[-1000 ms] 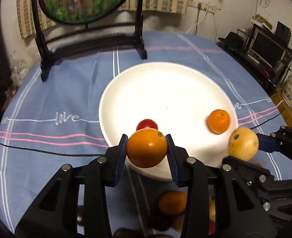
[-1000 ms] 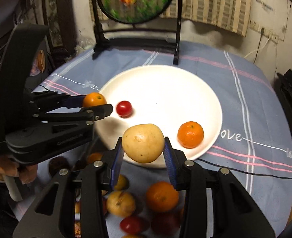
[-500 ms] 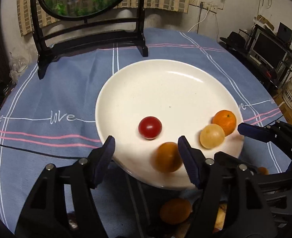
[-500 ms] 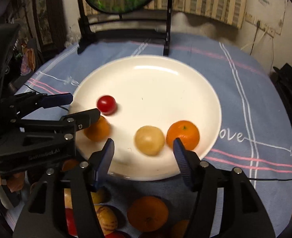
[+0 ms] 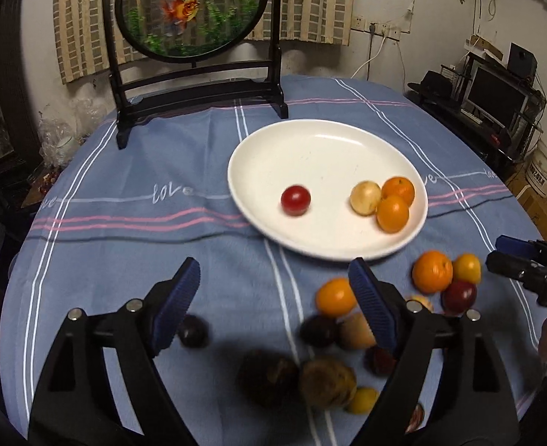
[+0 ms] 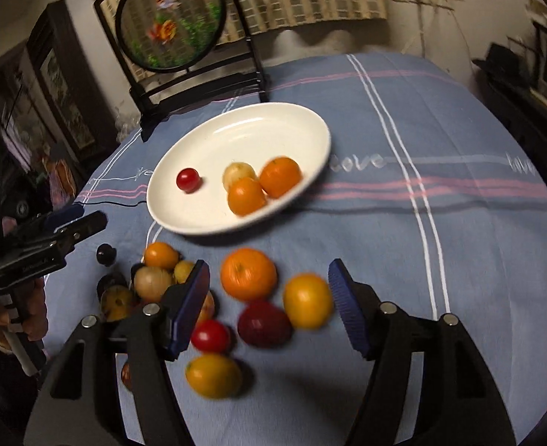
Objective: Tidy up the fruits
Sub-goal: 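Grasp the dark purple fruit with the left gripper while the right gripper grasps a yellow lemon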
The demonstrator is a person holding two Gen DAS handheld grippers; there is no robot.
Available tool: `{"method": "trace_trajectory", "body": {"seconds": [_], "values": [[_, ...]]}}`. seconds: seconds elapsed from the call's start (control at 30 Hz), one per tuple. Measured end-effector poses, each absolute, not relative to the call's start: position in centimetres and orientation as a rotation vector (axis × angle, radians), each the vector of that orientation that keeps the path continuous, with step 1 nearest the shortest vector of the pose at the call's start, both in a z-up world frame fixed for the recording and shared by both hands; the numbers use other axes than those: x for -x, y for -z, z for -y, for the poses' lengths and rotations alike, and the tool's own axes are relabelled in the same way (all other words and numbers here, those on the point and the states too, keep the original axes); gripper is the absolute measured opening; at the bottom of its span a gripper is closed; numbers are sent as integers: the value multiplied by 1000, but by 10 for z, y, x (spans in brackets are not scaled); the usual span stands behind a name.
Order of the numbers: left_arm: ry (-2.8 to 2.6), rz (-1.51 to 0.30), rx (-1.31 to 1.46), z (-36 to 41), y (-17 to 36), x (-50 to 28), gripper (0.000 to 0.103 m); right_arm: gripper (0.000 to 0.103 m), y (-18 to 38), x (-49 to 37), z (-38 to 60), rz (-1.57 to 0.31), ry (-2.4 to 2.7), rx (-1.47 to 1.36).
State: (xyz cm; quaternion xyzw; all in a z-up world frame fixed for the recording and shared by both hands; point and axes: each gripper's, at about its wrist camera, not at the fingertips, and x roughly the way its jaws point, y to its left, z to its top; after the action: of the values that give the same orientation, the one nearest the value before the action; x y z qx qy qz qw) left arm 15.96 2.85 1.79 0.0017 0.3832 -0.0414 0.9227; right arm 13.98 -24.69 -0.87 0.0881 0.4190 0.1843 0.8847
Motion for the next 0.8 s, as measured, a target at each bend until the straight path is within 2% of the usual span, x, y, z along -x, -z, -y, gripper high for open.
{"method": "trace_trajectory", "body": {"seconds": [0.4, 0.8], "values": [[55, -814, 24, -55, 10, -83, 87, 67, 34, -74, 262, -912, -402, -233], [47, -861, 45, -60, 26, -69, 88, 67, 42, -60, 240, -932, -433, -148]]}}
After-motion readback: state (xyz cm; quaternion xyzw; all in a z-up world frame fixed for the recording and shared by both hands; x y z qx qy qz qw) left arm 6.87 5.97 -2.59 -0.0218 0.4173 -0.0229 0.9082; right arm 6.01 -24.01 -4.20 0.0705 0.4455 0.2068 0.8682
